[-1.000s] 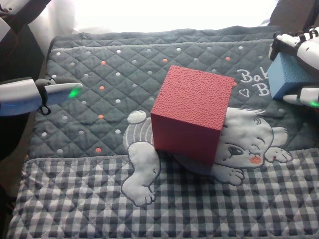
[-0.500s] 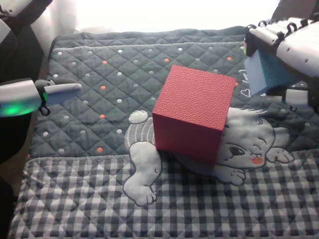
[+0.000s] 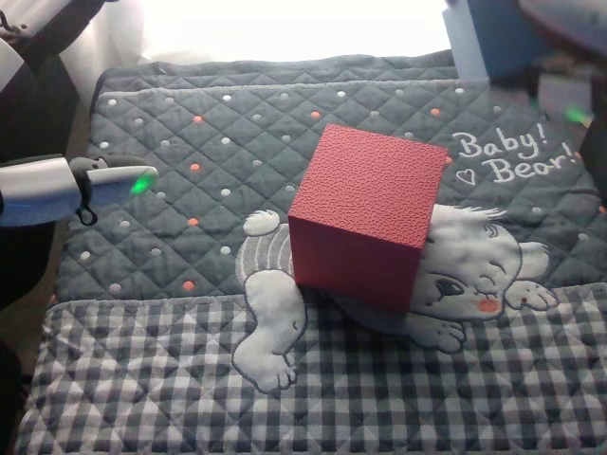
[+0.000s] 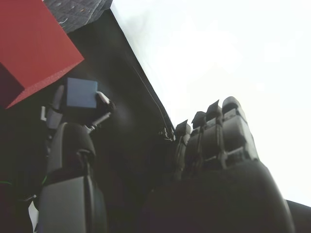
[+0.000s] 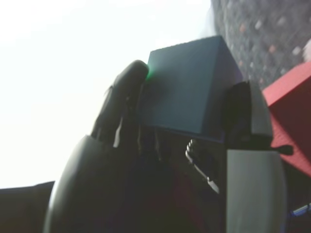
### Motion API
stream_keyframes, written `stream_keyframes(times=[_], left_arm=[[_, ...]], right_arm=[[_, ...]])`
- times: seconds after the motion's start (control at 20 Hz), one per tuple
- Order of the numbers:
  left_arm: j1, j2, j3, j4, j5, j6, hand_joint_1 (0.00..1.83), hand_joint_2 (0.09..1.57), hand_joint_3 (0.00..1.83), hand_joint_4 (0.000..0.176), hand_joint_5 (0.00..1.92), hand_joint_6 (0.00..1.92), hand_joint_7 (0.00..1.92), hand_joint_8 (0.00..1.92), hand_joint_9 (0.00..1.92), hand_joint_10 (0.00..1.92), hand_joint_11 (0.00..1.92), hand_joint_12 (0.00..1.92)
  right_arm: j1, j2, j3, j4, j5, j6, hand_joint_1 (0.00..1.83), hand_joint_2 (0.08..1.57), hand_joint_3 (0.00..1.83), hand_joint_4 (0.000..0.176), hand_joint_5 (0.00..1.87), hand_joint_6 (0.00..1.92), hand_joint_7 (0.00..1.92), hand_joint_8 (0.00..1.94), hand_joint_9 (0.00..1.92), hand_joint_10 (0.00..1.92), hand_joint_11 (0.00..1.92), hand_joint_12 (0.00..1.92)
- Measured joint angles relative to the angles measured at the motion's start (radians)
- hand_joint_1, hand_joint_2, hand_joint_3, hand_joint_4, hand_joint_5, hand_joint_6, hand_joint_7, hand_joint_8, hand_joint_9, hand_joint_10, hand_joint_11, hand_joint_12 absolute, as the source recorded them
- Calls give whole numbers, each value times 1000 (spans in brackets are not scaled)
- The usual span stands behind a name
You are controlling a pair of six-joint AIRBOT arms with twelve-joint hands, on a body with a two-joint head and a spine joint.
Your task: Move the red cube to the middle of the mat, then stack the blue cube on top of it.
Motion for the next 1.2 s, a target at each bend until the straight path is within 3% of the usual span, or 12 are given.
stream_keyframes(times=[0.1,0.15,0.25,0.35,0.4,0.5,0.65,0.9,0.95,1.05,1.15,1.2], left_arm=[[0,-1,1,-3,2,0,778,943,0,45,1,0,0,0,0,0,12,7],[0,-1,1,-2,3,-1,799,939,0,50,5,2,0,0,0,0,20,13],[0,-5,2,-3,4,-1,818,933,0,48,16,5,0,0,0,0,5,8],[0,-12,6,-3,8,-1,816,926,0,50,14,4,0,0,0,0,0,1],[0,-13,6,-3,16,-1,821,921,0,49,15,4,0,0,0,0,0,0],[0,-13,6,-6,16,-1,837,917,0,45,15,3,0,0,0,0,42,20],[0,-13,6,-6,16,-1,813,913,0,36,28,5,0,0,0,0,37,27],[0,-13,8,-6,17,-1,830,920,0,43,27,2,0,0,0,0,15,34],[1,-15,14,-8,17,-2,813,924,1,58,22,0,0,0,0,0,15,43],[1,-19,16,-11,17,-1,755,951,0,62,27,0,0,0,0,0,0,346],[1,-23,21,-39,17,-1,761,969,4,60,32,2,0,0,0,0,0,371],[1,-23,21,-42,18,-1,725,962,1,88,20,4,0,0,0,0,0,286]], right_arm=[[27,7,-19,-44,-16,1,1070,1380,6,0,449,1675,588,1755,410,1921,369,1921],[32,14,-35,-80,-33,16,1059,1397,9,0,558,1579,443,1911,302,1921,368,1921],[33,17,-25,-216,-43,192,1100,1382,1,0,576,1474,489,1938,364,1921,486,1921],[37,17,-15,-287,-46,286,1067,1400,6,0,454,1623,551,1869,384,1921,469,1921],[44,17,-13,-325,-51,324,1042,1406,5,0,438,1689,541,1821,242,1921,187,1921],[44,18,-13,-333,-44,330,1200,1245,0,0,75,1563,89,1776,76,1914,39,1921],[44,18,-13,-333,-45,331,1186,1213,0,0,27,1681,0,1640,0,1873,44,1921],[32,-53,19,-476,-41,504,1121,1184,0,0,91,1571,51,1538,26,1746,2,1921],[21,-94,50,-497,-24,540,1158,1184,0,0,146,1439,94,1457,86,1692,57,1921],[5,-110,38,-560,-50,573,1169,1188,0,0,123,1384,139,1317,117,1558,40,1921],[2,-119,50,-563,-39,593,1182,1199,0,0,93,1356,138,1256,106,1534,56,1921],[1,-130,72,-575,-43,621,1216,1198,0,0,121,1352,164,1268,141,1556,96,1921]])
